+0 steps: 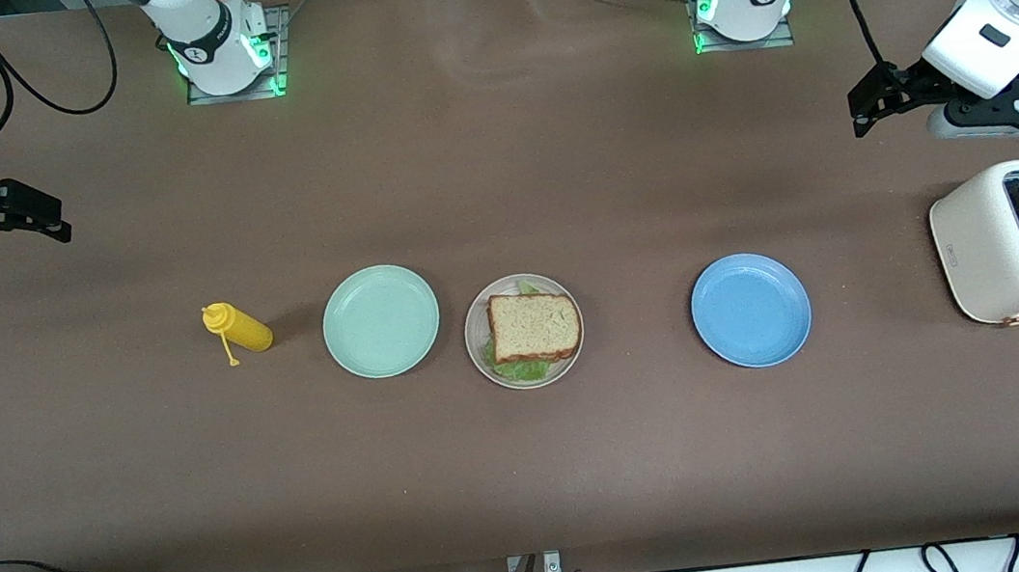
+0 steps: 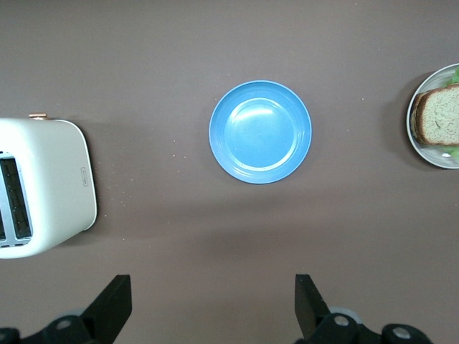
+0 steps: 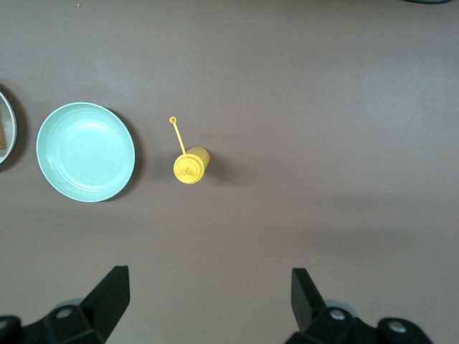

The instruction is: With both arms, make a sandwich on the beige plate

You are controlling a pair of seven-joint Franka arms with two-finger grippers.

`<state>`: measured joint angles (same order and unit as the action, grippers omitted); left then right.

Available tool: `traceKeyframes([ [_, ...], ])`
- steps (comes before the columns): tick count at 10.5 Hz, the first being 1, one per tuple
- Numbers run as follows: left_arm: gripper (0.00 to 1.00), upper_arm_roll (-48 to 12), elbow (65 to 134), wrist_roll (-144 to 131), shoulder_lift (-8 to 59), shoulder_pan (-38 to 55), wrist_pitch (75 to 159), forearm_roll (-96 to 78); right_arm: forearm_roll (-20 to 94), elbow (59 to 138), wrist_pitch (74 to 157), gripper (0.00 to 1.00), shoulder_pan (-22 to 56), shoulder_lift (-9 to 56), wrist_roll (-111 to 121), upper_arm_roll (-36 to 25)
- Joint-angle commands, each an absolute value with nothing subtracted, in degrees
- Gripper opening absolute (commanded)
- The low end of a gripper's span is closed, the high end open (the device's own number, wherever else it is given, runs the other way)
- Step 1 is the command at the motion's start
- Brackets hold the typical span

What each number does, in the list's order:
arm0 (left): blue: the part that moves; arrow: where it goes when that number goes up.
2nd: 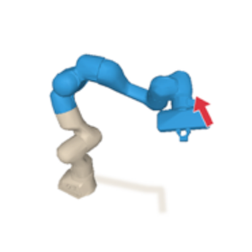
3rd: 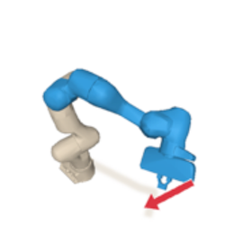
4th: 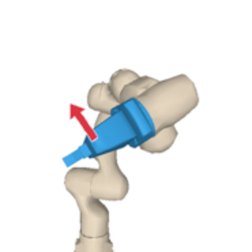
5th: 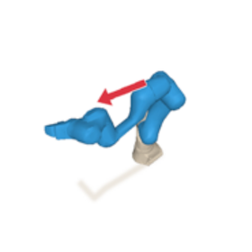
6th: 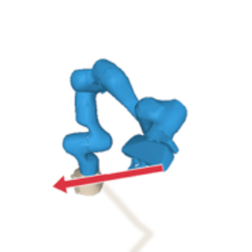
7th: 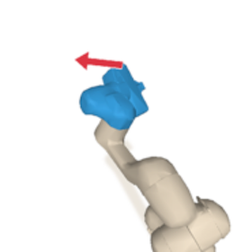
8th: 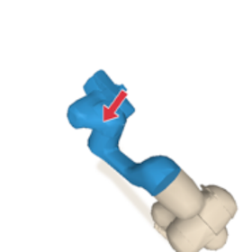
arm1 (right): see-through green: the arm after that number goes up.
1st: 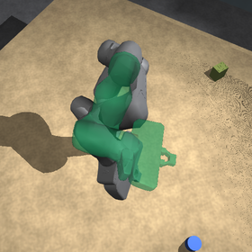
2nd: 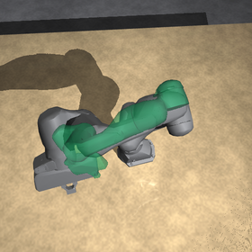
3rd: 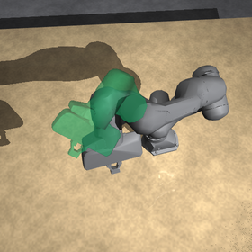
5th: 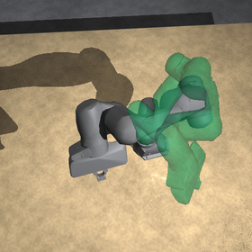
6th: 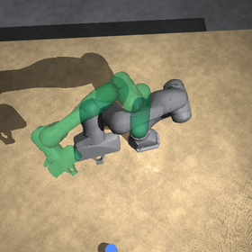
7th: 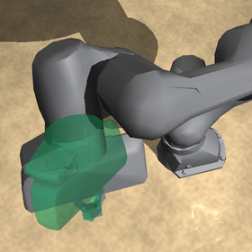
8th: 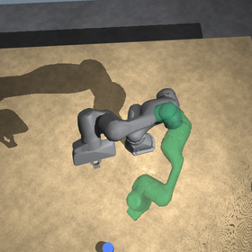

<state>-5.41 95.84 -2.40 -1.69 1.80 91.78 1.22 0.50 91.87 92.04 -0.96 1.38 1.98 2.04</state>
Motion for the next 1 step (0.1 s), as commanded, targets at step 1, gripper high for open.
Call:
traceKeyframes([
  [1, 1.0, -5.1, 95.5, -1.3, -1.9, 1.7, 90.3, 0.1, 1.4, 90.8, 91.4, 1.0, -1.0, 1.7, 1.7, 1.9],
])
